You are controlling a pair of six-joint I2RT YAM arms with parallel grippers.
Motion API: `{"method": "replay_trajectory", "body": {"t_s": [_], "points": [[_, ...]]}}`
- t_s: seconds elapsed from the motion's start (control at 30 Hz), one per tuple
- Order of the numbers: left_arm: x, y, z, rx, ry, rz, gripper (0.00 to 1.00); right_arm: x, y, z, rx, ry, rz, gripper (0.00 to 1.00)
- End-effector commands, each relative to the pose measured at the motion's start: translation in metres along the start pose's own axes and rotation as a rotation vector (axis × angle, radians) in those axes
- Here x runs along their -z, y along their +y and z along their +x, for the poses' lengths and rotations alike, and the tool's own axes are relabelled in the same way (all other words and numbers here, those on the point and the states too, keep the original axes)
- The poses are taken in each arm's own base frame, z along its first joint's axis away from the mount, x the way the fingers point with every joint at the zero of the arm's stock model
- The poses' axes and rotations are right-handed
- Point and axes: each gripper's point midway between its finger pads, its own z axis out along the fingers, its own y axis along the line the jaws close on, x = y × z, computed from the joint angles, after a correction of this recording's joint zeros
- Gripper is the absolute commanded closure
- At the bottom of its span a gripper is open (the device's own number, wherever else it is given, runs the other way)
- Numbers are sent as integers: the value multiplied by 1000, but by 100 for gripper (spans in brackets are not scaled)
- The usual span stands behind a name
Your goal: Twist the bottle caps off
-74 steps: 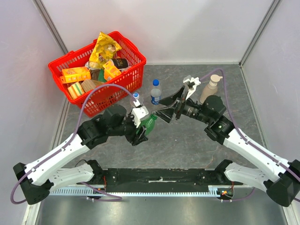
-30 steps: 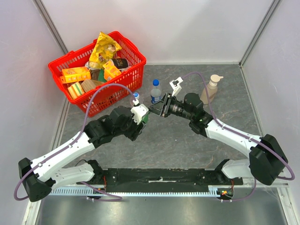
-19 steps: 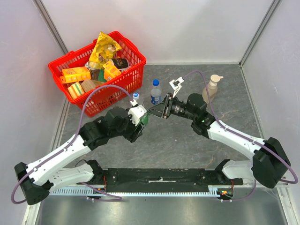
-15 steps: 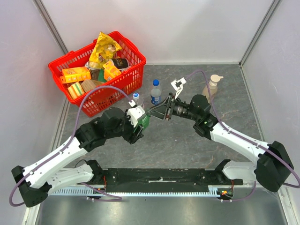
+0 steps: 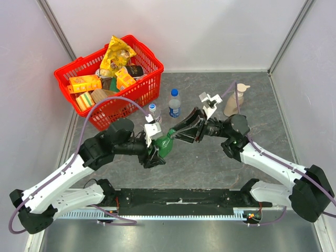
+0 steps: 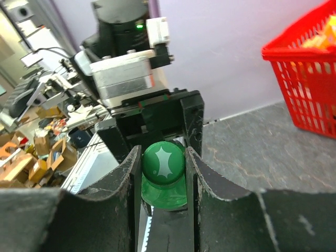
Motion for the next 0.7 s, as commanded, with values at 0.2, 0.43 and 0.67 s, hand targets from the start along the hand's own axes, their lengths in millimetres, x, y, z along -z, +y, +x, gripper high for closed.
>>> {"method": "replay_trajectory", "body": {"t_s": [0.2,0.43,0.67], "points": [[36,-81,-47,-129,-156,414,58,11,76,-32,184,-98,-271,100],[43,-97,-49,-146,-164,516,57,21,110,-46,180,-176,-427,100],[41,-96,-48,-139,-157,518,58,20,112,-46,144,-176,-475,100]]}}
